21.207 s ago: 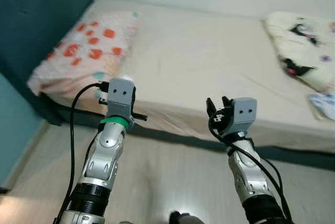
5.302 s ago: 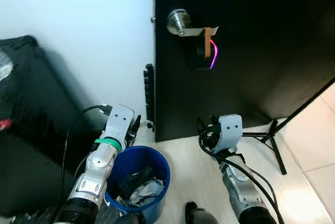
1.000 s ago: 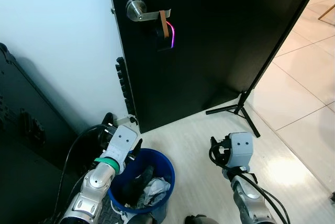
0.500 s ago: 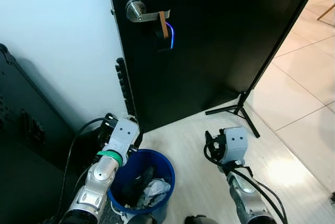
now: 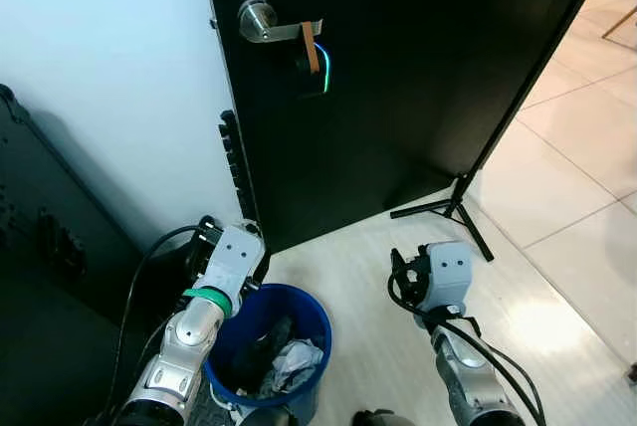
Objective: Clean up the room
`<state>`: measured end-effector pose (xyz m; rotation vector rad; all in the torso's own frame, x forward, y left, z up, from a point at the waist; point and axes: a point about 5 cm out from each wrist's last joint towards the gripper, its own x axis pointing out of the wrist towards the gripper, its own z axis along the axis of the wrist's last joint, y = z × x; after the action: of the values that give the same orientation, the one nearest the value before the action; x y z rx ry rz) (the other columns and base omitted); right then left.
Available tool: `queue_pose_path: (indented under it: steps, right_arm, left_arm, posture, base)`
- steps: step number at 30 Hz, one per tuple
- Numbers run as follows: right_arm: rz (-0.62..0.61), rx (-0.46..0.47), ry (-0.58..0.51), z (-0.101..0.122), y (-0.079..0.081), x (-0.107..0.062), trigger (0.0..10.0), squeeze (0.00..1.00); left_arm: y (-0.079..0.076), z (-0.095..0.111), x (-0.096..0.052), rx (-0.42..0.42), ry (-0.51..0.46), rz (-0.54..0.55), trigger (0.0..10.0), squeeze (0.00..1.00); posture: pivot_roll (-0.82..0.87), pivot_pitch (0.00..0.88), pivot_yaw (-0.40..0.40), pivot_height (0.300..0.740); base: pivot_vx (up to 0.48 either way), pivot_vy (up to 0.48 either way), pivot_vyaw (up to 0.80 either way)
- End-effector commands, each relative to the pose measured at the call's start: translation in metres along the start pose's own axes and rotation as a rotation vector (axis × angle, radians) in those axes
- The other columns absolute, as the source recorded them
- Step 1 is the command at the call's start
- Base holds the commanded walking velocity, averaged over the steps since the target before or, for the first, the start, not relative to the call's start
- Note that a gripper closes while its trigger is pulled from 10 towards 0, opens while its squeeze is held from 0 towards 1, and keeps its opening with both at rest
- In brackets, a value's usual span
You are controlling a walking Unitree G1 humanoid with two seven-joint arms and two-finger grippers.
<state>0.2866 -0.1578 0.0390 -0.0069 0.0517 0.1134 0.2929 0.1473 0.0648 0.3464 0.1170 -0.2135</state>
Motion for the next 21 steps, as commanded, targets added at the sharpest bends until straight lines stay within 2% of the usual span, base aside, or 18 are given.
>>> queue_pose_path:
  steps: [1,14,21]
  right_arm:
    - [-0.008,0.009,0.026,-0.0072,0.0006,-0.004,10.0,0.0]
    - [-0.008,0.009,0.029,-0.0077,0.0002,-0.0043,10.0,0.0]
    - [-0.009,0.005,0.03,-0.0076,-0.0002,-0.0042,10.0,0.0]
  left_arm:
    - [-0.0019,-0.0063,-0.0025,0.003,0.022,-0.01,10.0,0.0]
    - [-0.0031,-0.0057,-0.0024,0.002,0.021,-0.011,10.0,0.0]
    - [-0.0034,-0.0058,-0.0028,0.001,0.021,-0.011,10.0,0.0]
  posture:
    - [0.0,0.073,0.077,0.74]
    - [0.0,0.076,0.073,0.74]
    - [0.0,0.079,0.071,0.74]
  base:
    - [0.0,0.0,-0.63]
    - [0.0,0.0,-0.8]
    - [0.0,0.0,-0.49]
